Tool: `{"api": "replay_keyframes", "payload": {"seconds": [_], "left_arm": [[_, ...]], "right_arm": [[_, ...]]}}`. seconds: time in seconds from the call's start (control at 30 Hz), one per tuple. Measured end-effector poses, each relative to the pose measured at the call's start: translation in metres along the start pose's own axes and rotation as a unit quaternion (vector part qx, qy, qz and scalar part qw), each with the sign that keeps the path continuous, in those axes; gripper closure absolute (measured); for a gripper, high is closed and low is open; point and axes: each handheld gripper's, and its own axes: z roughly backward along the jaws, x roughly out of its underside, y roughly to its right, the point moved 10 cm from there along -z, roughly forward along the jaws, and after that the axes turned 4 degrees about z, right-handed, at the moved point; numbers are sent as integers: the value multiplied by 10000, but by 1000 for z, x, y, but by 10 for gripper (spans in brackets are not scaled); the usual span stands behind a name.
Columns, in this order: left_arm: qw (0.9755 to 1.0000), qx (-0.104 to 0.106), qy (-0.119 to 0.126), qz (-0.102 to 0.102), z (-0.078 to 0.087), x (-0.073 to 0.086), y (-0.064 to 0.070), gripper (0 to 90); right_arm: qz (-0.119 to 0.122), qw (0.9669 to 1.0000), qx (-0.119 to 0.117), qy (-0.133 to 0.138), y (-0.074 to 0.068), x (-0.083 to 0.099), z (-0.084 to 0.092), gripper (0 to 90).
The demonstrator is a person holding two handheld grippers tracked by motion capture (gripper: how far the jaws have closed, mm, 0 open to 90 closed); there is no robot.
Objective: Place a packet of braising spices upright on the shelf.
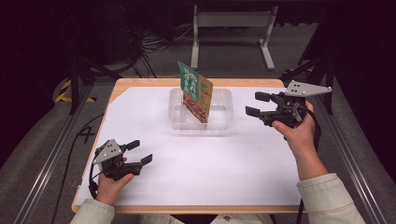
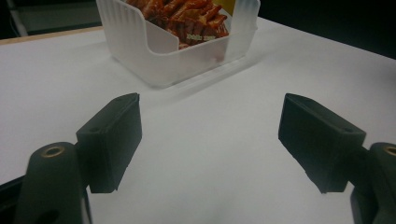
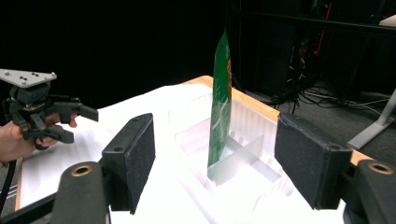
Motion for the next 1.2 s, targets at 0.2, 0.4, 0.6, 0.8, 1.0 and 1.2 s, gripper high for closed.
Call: {"api": "replay_keyframes", "payload": {"seconds": [0.2, 0.4, 0.6, 0.8, 1.0, 1.2], "left_arm": [[10000, 16, 3, -11, 4, 0, 2, 221], [10000, -19, 7, -31, 8, 2, 3, 220], [10000, -42, 41, -68, 13, 3, 4, 219], [9999, -12, 64, -94, 14, 2, 5, 217], [9999, 48, 93, -115, 15, 1, 7, 214], [9998, 85, 104, -152, 15, 1, 8, 211]], "right_arm": [[124, 9999, 64, -44, -5, 15, 12, 289], [157, 9998, 120, -27, -10, 33, 21, 286], [182, 9997, 139, -75, -12, 56, 27, 285], [327, 9992, 143, -169, -16, 71, 29, 268], [309, 9992, 159, -184, -21, 88, 29, 260], [233, 9994, 188, -185, -22, 105, 29, 258]]}}
